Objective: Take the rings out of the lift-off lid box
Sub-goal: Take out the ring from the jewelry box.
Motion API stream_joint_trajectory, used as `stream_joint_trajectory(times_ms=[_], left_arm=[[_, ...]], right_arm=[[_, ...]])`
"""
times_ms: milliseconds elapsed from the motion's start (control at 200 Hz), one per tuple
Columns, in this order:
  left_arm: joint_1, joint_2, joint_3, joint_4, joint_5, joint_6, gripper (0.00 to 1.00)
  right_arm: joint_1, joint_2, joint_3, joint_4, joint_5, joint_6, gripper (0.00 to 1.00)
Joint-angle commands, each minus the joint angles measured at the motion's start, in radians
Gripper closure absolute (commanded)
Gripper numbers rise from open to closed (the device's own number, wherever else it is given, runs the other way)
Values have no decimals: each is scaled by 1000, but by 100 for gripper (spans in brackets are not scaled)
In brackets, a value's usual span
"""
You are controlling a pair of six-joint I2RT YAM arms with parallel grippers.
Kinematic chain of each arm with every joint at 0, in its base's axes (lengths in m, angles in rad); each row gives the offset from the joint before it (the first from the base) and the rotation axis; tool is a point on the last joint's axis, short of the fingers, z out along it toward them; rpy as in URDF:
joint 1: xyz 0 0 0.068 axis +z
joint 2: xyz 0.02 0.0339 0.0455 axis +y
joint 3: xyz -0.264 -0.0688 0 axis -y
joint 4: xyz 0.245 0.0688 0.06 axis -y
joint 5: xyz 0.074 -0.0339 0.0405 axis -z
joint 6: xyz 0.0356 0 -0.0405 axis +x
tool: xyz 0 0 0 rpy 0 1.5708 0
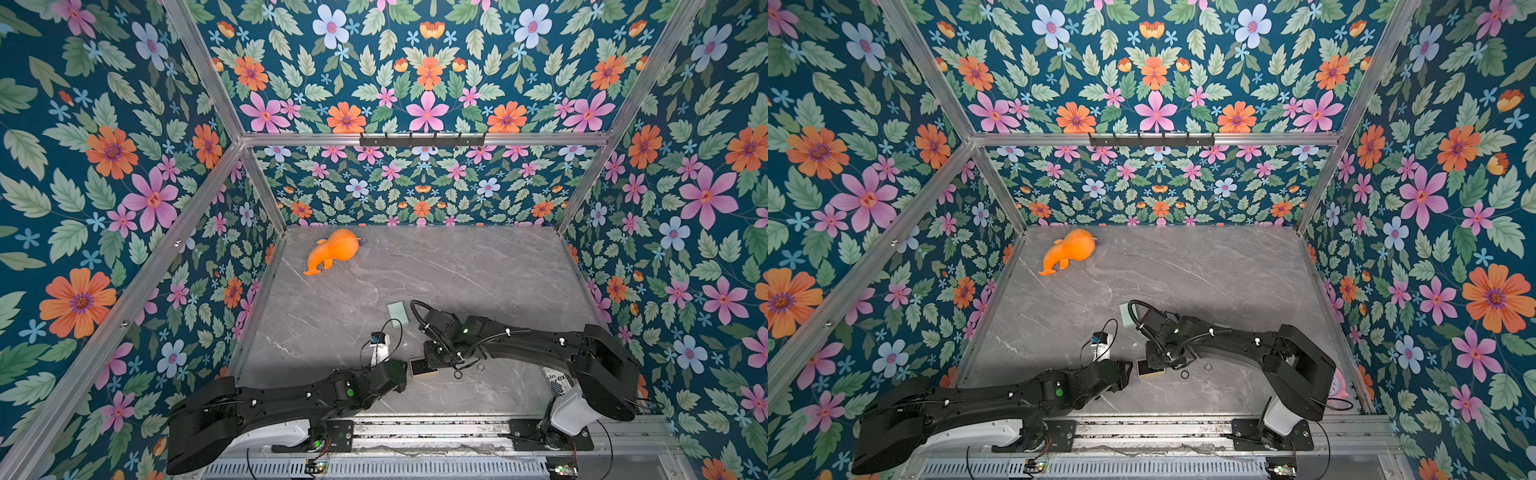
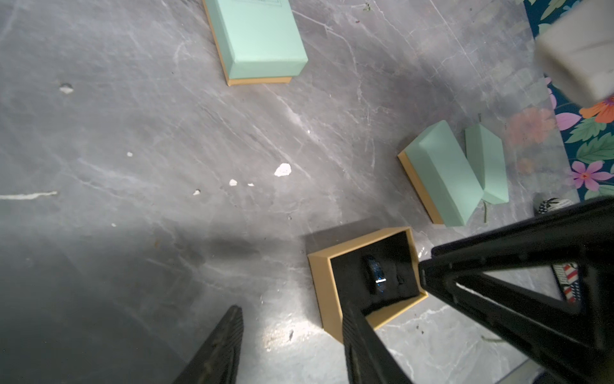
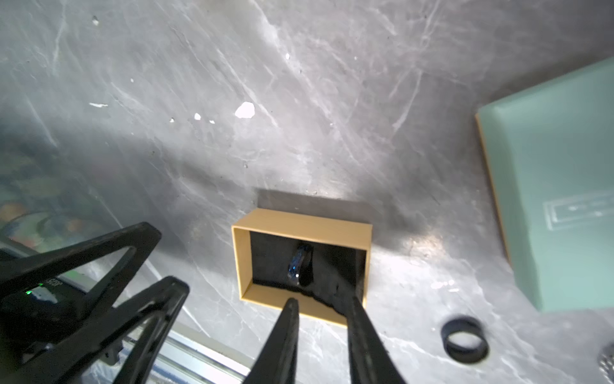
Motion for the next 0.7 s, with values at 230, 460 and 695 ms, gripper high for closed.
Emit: stream_joint_trajectory(times_ms=[230,460,695], left_arm=[[-11,19,-3,46,3,-11,49],[-21,47,-7,74,6,-18,49],[-28,63,-12,97,6,-21,49]], right_arm=[[38,45,43,-28,3,3,72],[40,123,66,-24,11,8,72],[41,151,93,-50,41,6,72]])
